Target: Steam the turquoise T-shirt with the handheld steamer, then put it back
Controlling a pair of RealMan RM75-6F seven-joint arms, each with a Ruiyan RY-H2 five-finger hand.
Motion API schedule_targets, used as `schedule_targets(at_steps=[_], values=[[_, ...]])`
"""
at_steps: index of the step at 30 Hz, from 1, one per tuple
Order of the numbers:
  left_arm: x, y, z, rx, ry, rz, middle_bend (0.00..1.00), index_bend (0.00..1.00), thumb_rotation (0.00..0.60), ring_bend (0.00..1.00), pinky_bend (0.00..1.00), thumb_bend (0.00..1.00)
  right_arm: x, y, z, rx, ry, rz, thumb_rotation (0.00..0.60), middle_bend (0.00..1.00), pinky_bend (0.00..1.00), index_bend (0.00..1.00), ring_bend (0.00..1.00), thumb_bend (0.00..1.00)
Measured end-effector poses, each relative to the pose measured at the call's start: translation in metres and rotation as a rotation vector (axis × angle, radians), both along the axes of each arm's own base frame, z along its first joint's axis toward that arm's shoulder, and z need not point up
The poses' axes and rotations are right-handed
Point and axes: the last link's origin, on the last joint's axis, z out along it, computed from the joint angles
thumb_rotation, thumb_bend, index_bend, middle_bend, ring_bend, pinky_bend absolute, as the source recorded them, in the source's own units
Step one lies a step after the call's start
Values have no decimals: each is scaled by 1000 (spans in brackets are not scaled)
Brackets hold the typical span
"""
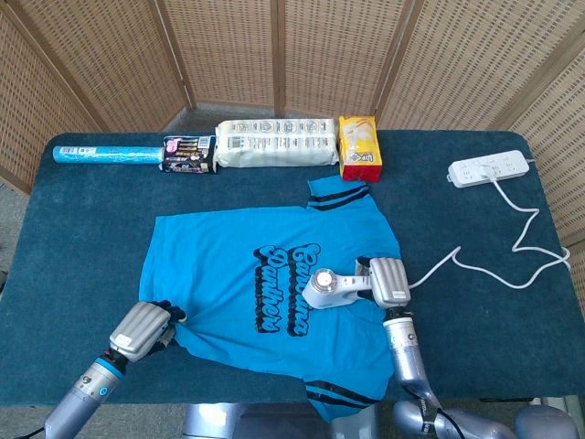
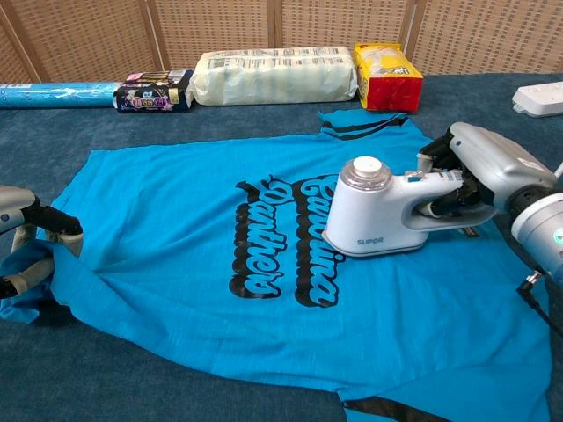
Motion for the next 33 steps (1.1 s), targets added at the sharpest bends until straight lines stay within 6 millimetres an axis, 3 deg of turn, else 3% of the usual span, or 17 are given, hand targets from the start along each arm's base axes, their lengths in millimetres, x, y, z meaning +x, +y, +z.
schedule_targets(at_steps=[19, 33], values=[[-2, -1, 0, -5, -1, -1, 548, 563, 600, 453, 559, 540, 50, 17, -35, 87, 10, 88, 600, 772, 729, 759, 808, 326], [1, 0, -1, -3, -7, -12, 548, 563, 600, 453, 559, 540, 23, 16, -25, 51, 61, 48, 600, 772, 728, 759, 807, 326]])
